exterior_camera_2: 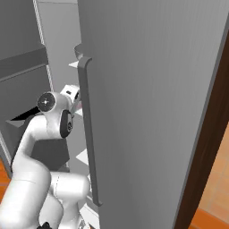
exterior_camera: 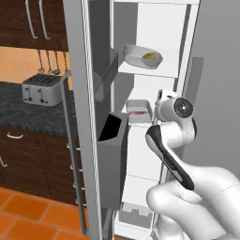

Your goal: Take the meat container that has the steak and place it on the second highest rack of the freezer. Then take the vegetable container that has the potato and mushroom and place it on the highest rack of the freezer.

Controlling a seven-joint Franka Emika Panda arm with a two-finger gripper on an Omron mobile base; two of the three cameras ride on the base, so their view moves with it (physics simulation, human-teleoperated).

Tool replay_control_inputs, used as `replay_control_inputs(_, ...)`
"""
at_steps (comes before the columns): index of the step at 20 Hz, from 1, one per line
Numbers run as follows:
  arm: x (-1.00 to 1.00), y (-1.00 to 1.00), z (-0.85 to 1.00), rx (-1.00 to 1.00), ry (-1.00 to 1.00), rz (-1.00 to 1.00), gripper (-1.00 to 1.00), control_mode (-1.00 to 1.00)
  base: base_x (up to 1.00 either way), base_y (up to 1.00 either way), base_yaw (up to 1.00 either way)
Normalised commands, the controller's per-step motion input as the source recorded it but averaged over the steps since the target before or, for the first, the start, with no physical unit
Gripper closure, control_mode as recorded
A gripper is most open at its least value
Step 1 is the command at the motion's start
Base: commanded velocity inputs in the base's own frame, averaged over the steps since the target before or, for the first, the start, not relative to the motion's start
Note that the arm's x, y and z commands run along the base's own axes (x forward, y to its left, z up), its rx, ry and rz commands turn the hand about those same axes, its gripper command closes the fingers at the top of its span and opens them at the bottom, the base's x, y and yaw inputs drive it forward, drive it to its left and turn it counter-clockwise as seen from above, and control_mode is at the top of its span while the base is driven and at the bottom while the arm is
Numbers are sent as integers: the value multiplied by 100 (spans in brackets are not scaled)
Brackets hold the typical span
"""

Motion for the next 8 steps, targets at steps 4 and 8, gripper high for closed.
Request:
replay_control_inputs(4, -100, 0, 39, -14, -2, 23, -100, -100, 0, 0, 0)
replay_control_inputs(8, -100, 0, 46, -12, -7, 15, -100, -100, 0, 0, 0)
